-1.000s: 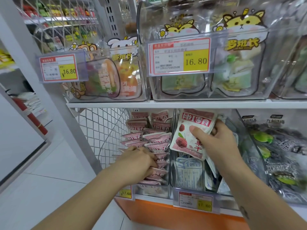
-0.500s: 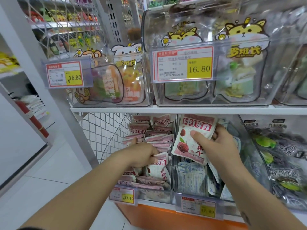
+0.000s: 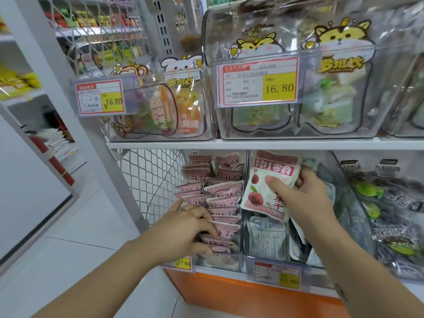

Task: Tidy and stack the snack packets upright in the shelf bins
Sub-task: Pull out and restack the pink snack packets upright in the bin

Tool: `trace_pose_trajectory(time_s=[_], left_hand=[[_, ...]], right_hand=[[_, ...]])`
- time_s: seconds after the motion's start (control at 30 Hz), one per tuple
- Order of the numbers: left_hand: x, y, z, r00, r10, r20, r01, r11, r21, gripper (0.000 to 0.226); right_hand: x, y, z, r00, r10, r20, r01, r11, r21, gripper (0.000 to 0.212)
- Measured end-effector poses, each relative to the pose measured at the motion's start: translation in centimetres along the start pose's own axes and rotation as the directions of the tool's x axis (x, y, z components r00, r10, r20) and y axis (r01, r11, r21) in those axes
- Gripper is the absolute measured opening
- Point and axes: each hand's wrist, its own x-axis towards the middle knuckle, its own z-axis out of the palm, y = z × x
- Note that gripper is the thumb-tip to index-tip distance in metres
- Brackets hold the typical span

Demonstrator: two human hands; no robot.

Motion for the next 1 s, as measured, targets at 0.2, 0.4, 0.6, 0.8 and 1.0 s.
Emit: trace_pose_trajectory(time_s=[0.2, 0.4, 0.6, 0.8, 1.0], left_hand=[[0.2, -0.9, 1.0, 1.000, 0.012, -0.017, -0.013, 0.998, -0.069, 0.042], [2.3, -0.7, 2.4, 0.968, -0.057, -0.243, 0.073, 0.996, 0.056, 0.045], [3.5, 0.0, 0.6, 0.986, -0.139, -0.089, 0.119, 0.972, -0.201, 0.036], [5.6, -0.3, -1.0, 0.909, -0.325, -0.260, 0.159, 0.848, -0.505, 0.013], [11.4, -1.0, -2.0, 0.923, -0.336, -0.186, 0.302, 0.934, -0.189, 0.023]], right_hand=[[0.1, 0.1, 0.1, 1.000, 0.010, -0.008, -0.011, 1.000, -0.006, 0.021], [0.4, 0.1, 0.2, 1.000, 0.000, -0.019, 0.000, 1.000, -0.017, 0.019], [0.4, 0.2, 0.0, 1.000, 0.015, -0.025, -0.015, 1.000, -0.009, 0.020], [0.8, 0.3, -0.2, 0.999, -0.007, -0.032, 0.007, 1.000, -0.010, 0.015], [0.9, 0.1, -0.6, 0.999, 0.004, -0.033, -0.002, 0.999, 0.046, 0.016]])
